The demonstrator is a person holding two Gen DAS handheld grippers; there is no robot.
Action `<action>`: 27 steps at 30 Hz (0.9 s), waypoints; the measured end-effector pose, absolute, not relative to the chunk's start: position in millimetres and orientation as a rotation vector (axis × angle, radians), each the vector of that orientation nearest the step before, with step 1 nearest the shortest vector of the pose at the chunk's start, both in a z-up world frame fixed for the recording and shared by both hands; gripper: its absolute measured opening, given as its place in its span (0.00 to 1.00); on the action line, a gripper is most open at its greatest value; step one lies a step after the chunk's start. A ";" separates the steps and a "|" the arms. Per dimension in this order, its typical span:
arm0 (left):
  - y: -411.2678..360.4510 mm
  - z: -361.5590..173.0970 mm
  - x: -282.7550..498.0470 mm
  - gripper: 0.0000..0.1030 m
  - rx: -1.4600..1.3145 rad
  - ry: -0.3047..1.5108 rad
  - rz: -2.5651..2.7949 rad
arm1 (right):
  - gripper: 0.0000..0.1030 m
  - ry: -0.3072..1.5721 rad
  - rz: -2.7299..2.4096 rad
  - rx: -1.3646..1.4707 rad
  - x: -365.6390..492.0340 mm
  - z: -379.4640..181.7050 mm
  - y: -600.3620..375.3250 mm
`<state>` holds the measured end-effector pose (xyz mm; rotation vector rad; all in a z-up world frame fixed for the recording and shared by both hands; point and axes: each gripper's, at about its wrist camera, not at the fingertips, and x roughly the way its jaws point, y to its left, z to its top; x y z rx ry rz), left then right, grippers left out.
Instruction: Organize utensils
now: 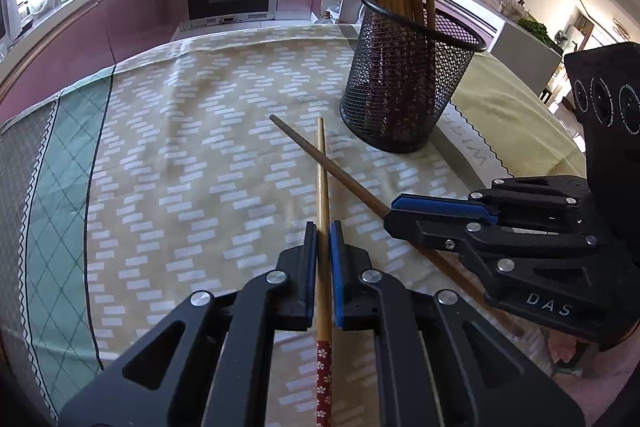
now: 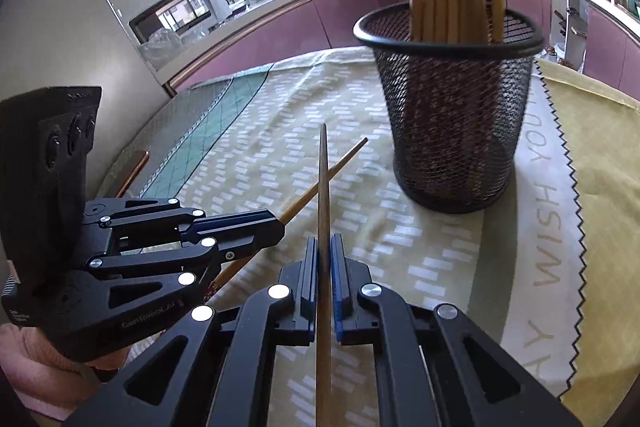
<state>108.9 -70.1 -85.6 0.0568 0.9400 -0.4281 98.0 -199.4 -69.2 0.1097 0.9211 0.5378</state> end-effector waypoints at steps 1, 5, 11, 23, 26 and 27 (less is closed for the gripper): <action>-70.1 -86.7 110.1 0.07 0.056 0.947 -0.428 | 0.06 0.925 0.535 0.103 97.6 -69.6 -197.2; -71.5 -87.3 114.9 0.08 0.065 0.948 -0.436 | 0.08 0.935 0.532 0.079 102.3 -71.5 -190.9; -76.5 -88.4 124.4 0.09 0.073 0.950 -0.432 | 0.06 0.924 0.523 0.054 109.1 -71.8 -182.6; -73.5 -73.3 113.0 0.07 0.035 0.907 -0.433 | 0.05 0.853 0.550 0.112 91.2 -56.1 -204.4; -70.0 -65.6 109.4 0.07 0.019 0.890 -0.442 | 0.06 0.833 0.560 0.119 86.3 -48.4 -208.7; -68.4 -63.1 108.3 0.07 0.012 0.885 -0.446 | 0.06 0.822 0.564 0.121 84.0 -45.0 -210.1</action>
